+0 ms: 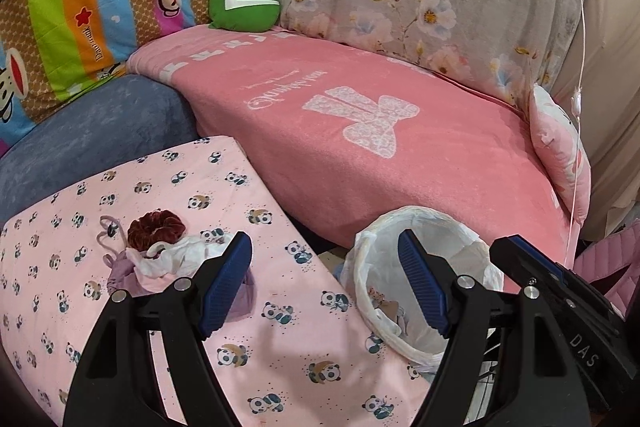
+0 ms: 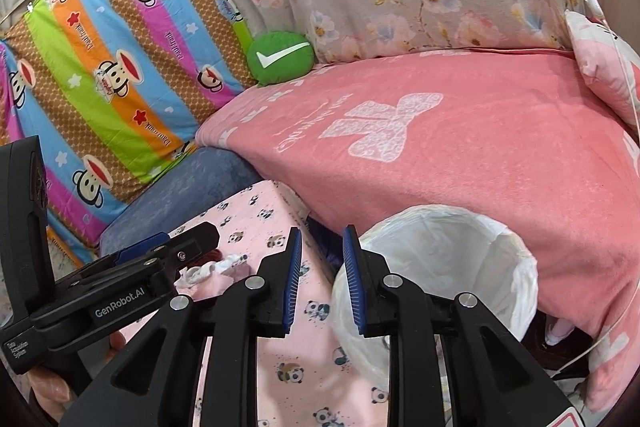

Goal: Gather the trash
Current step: 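Move both tools back to the clothes pile, then grasp the lilac pouch with the left tool while the right tool grasps the white sock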

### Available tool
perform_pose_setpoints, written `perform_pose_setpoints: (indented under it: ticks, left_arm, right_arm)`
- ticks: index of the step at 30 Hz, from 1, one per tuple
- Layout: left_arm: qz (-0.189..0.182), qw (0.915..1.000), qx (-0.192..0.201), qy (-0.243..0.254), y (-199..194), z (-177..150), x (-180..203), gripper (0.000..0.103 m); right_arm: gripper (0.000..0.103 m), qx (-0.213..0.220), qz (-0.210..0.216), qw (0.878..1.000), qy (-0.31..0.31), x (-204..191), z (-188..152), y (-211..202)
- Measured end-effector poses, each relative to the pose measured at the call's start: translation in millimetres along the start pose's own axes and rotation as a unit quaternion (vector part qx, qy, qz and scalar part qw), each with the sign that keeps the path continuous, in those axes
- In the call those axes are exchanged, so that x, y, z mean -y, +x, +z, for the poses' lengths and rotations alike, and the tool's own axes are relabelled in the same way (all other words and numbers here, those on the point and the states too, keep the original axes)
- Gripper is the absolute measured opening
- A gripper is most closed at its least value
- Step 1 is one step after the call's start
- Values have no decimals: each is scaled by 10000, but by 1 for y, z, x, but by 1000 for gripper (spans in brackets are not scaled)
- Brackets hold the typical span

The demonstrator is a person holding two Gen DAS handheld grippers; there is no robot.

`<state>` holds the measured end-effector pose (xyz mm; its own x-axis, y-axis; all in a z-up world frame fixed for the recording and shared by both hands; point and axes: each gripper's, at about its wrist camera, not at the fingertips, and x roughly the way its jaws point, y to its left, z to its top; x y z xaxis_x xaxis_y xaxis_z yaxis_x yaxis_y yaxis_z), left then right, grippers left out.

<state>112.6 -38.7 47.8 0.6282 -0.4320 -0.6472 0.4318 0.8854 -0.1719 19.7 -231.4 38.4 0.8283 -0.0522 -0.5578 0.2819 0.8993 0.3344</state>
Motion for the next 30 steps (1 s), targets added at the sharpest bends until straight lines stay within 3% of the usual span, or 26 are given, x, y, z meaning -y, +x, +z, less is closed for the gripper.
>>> perform_pose_setpoints:
  ticks: [5,19,30]
  left_arm:
    - [179,9995,-60,-265,-1,-7,-32,73]
    - [727,9880,-450,-1286,11,-37,-140,74]
    - [699,9835,-742,-1498,30,-55,-182,70]
  right_arm:
    - [31,-87,79,9999,-105,-20,-7,9]
    - [31,-608,434,9960,-484,-90,-27,65]
    - [31,-1066,659,9893,-741,-142,-43,127]
